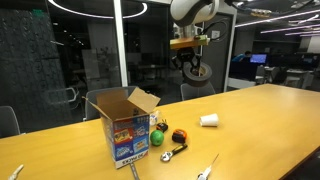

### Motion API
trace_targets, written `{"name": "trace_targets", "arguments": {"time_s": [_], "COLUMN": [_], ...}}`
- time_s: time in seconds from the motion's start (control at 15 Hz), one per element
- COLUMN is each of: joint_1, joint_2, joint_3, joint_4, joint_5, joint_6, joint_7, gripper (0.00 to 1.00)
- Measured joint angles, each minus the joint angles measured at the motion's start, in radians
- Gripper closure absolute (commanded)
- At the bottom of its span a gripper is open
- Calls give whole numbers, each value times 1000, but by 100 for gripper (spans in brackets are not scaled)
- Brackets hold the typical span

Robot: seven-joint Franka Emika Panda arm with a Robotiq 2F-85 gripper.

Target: Put the black tape in the box

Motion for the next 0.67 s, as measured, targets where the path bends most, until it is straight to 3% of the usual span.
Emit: {"name": "trace_targets", "arguments": {"time_s": [0.67], "joint_1": [89], "joint_2": [220], "joint_3": [58], "joint_4": [226], "joint_5": [59], "joint_6": [59], "joint_7": [-223], "gripper": [80]}}
